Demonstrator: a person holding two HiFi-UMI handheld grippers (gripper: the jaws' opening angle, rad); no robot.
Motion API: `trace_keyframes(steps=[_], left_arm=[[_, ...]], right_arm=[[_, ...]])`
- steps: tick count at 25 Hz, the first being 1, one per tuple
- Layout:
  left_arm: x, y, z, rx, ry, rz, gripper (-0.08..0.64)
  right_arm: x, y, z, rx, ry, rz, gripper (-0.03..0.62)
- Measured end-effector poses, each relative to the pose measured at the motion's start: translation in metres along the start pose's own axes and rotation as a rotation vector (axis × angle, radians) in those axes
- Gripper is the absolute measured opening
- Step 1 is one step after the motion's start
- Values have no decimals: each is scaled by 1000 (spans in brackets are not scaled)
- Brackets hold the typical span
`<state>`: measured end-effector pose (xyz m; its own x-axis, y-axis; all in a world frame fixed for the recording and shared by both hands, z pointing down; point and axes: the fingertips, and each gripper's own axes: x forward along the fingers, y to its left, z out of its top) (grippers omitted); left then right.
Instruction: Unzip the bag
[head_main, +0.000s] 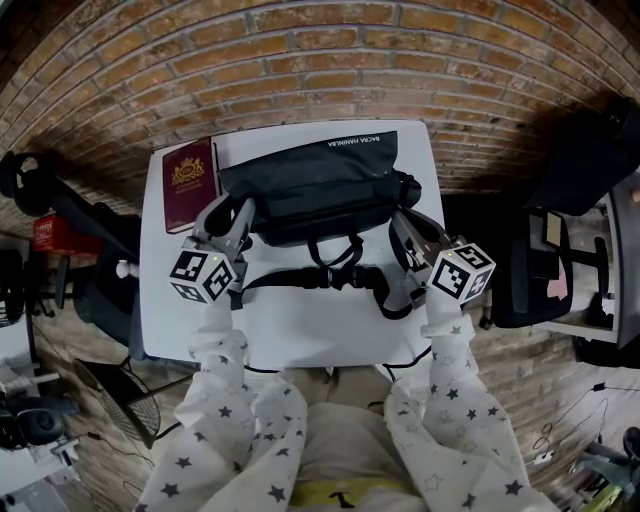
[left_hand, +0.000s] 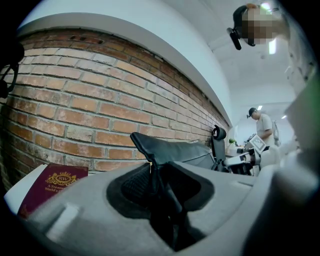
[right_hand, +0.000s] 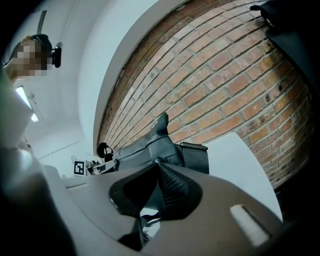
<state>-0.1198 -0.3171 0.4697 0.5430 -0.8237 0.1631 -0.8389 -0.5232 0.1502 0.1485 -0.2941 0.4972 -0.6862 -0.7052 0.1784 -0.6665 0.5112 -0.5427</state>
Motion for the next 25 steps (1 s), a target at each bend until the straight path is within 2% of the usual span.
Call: trace_keyframes(steps=[19, 23, 25], left_arm=[[1, -1, 0, -2, -5, 12, 115], [0, 0, 0, -26, -5, 20, 123], [-2, 0, 0, -37, -3, 45, 134]], right_arm=[[-12, -17, 7, -16, -24, -78, 21], [-11, -14, 7, -45, -13, -74, 31], [-12, -15, 7, -86, 2, -97, 53]])
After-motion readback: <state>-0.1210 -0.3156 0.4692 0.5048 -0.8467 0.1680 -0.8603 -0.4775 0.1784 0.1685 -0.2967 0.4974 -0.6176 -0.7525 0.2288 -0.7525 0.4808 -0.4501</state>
